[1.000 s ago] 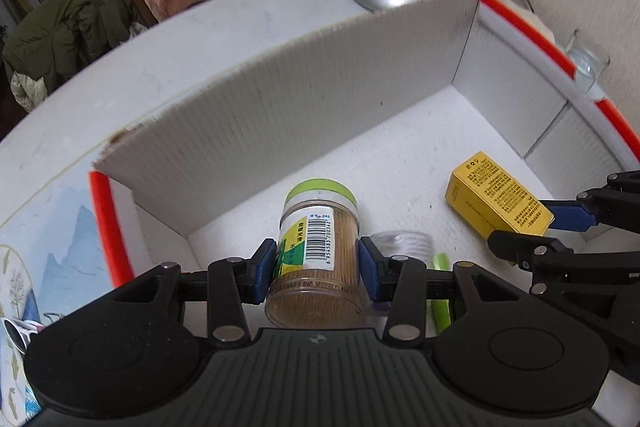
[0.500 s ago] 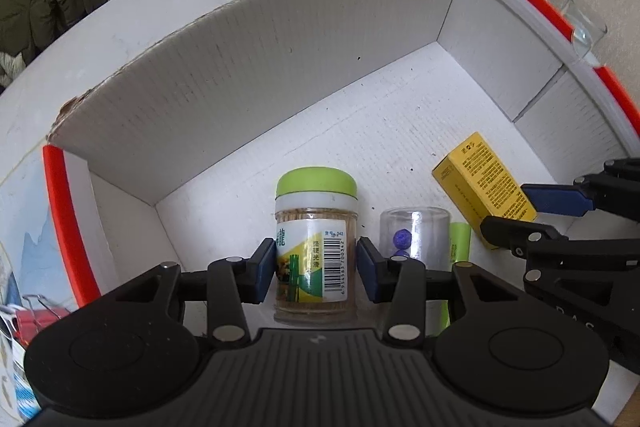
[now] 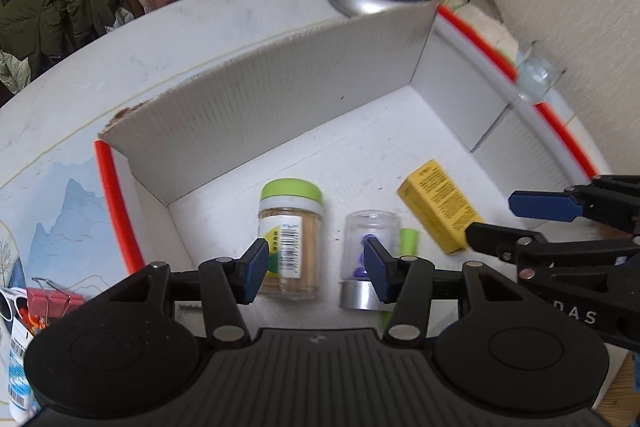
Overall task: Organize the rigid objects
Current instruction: 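Withdraw both tools from the box back toward the mat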
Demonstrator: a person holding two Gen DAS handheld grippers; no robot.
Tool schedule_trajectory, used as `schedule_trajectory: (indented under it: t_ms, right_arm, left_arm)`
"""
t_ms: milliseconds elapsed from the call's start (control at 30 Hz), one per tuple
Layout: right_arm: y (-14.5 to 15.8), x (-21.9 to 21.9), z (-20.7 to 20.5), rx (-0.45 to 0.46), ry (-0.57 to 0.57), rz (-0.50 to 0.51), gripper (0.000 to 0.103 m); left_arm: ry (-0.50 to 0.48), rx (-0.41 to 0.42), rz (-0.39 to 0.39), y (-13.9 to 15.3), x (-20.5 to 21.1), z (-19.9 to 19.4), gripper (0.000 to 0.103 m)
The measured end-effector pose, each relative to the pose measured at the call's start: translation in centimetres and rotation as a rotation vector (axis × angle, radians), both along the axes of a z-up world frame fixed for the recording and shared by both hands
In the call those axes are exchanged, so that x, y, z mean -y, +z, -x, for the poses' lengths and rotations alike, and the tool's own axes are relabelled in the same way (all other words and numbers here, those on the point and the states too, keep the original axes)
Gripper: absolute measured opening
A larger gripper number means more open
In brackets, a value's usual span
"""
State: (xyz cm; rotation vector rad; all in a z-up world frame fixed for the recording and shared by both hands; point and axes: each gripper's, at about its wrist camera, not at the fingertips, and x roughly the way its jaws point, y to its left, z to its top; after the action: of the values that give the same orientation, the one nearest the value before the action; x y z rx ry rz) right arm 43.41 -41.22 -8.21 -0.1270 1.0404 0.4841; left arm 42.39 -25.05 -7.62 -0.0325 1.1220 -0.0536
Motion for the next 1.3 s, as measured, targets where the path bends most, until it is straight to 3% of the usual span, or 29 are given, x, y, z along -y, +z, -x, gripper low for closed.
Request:
schedule_trajectory:
  t_ms: [433, 600, 800, 900, 1100, 1300]
  right_arm:
    - [3.9, 0.2, 3.9, 0.104, 0.016, -0.079, 0.055]
    - [5.1, 0.5, 5.5, 0.131, 0.004, -0.107, 0.063]
    - [6.3, 0.6, 7.6, 0.152, -0.012, -0.141, 0.066]
    - [6.9, 0.3, 8.9, 0.171, -0.019, -0.152, 0.07]
    - [7.7, -1.2, 12.1, 0.208, 0.002, -0.189, 0.08]
    - [8.1, -3.1, 15.5, 0.243, 0.012, -0.219, 0.088]
  left_arm:
    - [0.041, 0.146, 0.06, 4.8, -1.2, 5.3, 0.051]
    - [0.059, 0.193, 0.081, 6.1, -2.3, 7.8, 0.051]
    - [0.067, 0.241, 0.098, 7.1, -3.9, 10.6, 0.052]
    - [0.079, 0.271, 0.093, 7.5, -4.9, 12.1, 0.062]
    - [0.082, 0.306, 0.107, 7.9, -6.8, 14.9, 0.063]
    - [0.069, 0.324, 0.124, 8.0, -9.0, 18.2, 0.072]
